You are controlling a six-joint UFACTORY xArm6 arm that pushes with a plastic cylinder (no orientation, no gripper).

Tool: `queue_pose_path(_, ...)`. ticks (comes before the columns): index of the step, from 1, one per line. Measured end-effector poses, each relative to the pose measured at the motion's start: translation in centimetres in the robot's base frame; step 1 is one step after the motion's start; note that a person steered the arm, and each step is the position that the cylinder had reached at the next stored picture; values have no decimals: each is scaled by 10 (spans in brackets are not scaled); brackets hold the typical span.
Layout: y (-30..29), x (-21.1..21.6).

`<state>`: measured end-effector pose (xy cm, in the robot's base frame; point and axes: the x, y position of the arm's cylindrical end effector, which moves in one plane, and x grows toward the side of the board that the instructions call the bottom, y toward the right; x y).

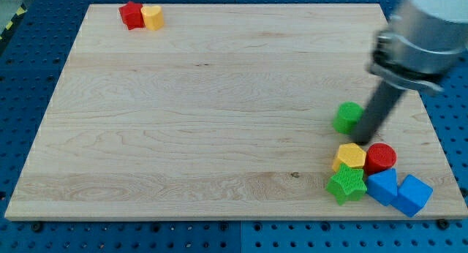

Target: Slightly move the green circle diagonally to the yellow hexagon

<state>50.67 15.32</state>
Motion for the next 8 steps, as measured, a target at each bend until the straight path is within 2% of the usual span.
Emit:
queue_pose_path(1,-82,-39)
queue_pose_path(2,-117,-52)
queue_pose_path(3,-96,-33)
queue_pose_path(4,-40,-11)
queue_pose_path(5,3,-42)
queue_pose_path(6,5,-110)
queue_pose_path(7,-1,-127)
queue_pose_path(8,11,-119)
